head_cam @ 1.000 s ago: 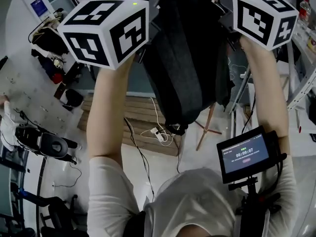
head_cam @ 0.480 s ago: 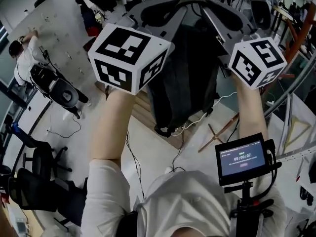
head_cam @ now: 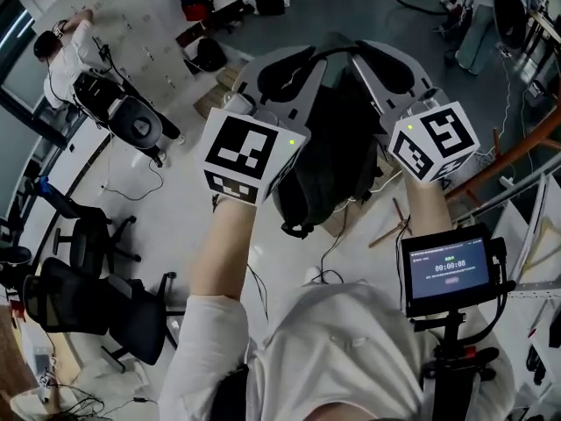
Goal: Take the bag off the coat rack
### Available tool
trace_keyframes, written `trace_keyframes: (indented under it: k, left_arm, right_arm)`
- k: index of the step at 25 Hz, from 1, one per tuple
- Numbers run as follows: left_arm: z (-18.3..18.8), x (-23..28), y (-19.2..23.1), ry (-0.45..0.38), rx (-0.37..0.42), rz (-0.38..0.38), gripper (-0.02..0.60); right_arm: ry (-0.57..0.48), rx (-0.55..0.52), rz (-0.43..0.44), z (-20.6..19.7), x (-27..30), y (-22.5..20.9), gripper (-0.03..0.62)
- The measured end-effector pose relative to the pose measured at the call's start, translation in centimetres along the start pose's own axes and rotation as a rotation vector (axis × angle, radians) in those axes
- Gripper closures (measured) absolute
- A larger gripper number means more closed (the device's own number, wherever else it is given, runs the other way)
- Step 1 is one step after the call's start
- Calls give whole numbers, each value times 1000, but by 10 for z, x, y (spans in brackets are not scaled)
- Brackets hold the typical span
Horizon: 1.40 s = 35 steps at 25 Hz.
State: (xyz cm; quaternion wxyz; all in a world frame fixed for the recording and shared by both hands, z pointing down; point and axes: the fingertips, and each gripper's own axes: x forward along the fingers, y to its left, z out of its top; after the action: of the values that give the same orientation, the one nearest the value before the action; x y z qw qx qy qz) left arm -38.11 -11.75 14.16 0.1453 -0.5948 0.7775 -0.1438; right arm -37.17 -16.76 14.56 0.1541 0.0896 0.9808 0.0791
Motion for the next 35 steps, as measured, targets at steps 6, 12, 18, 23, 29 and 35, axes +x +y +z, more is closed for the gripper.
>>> trace_keyframes:
  k: [6, 12, 18, 23, 29, 35]
  left_arm:
    - [-47, -28, -17, -11, -16, 99, 540]
    - [-91, -34, -40, -2, -105, 121, 539]
    - [-137, -44, -61, 46, -167, 97, 538]
    - [-162, -44, -80, 96, -201, 69, 538]
    - [-164, -44, -91, 78, -220, 50, 538]
    - [-163, -43, -87, 84, -234, 45, 538]
  right_arm:
    - [33, -28, 20, -41, -11, 32, 549]
    - [69, -4, 10, -83, -27, 43, 549]
    - [142, 17, 22, -126, -41, 58, 549]
    - [185, 78, 12, -155, -55, 60, 548]
    - [201, 77, 6, -163, -66, 63, 549]
    - [203, 92, 2, -162, -60, 62, 549]
